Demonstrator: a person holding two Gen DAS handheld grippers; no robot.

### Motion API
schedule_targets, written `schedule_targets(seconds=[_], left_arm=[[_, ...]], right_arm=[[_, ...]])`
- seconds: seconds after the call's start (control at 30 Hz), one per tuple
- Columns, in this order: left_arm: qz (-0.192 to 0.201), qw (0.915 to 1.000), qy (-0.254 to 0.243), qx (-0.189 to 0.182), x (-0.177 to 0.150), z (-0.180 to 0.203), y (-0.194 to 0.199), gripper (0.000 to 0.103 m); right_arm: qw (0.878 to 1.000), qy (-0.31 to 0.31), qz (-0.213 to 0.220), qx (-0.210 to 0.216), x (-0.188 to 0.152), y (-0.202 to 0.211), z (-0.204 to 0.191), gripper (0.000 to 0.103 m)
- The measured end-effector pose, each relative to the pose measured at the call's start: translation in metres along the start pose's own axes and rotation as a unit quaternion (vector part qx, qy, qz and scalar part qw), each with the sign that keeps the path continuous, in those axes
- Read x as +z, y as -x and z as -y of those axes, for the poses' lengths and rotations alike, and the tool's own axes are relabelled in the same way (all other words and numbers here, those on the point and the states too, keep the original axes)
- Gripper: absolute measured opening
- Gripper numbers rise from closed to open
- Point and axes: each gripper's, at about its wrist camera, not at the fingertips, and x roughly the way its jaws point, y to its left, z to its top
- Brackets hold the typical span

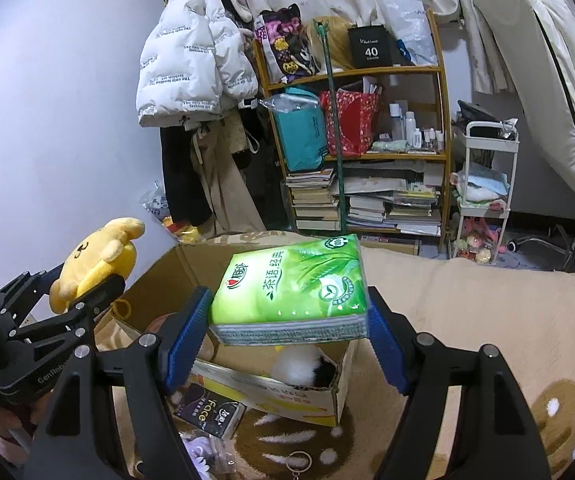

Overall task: Organize soft objects
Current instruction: 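Lift the dog plush with the left tool while the right tool lifts the tissue pack, then open both tools over the box, releasing the dog plush and tissue pack, then move both tools back toward the pink bear and purple doll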

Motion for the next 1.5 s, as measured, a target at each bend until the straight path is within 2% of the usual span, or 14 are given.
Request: schedule_targets(seconds=[0.53,0.63,0.67,1.07,1.13,1.23,1.43,1.5], left_arm=[[-0.026,0.9996,-0.002,-0.011,-0.009,0.002,-0.021,0.07],[-0.029,0.9996,-0.004,0.0,-0.011,0.001,-0.023,0.088],[-0.028,0.9996,-0.003,0.003,-0.012,0.001,-0.023,0.09],[-0.039,0.9992,0.006,0.0,-0.011,-0.009,-0.008,0.091],[-0.037,0.9992,0.013,-0.003,-0.011,-0.012,-0.001,0.092],[-0.029,0.9992,0.027,-0.002,-0.009,-0.017,0.01,0.099],[-0.025,0.9991,0.034,0.003,-0.009,-0.023,0.029,0.099],[-0.028,0.9991,0.031,0.003,-0.012,-0.024,0.036,0.099]], right_arm=[[0.999,-0.002,-0.047,0.004,-0.019,-0.021,0.007,0.079],[0.999,0.0,-0.052,0.005,-0.02,-0.024,0.006,0.08],[0.999,0.0,-0.053,0.006,-0.02,-0.024,0.005,0.08],[0.998,-0.002,-0.055,0.009,-0.021,-0.023,0.005,0.082],[0.999,-0.001,-0.051,0.008,-0.019,-0.019,0.004,0.084],[0.999,0.002,-0.038,0.005,-0.016,-0.01,0.001,0.09],[0.999,-0.004,-0.038,0.002,-0.015,0.003,0.0,0.091],[0.999,-0.007,-0.041,0.001,-0.017,0.01,-0.001,0.1]])
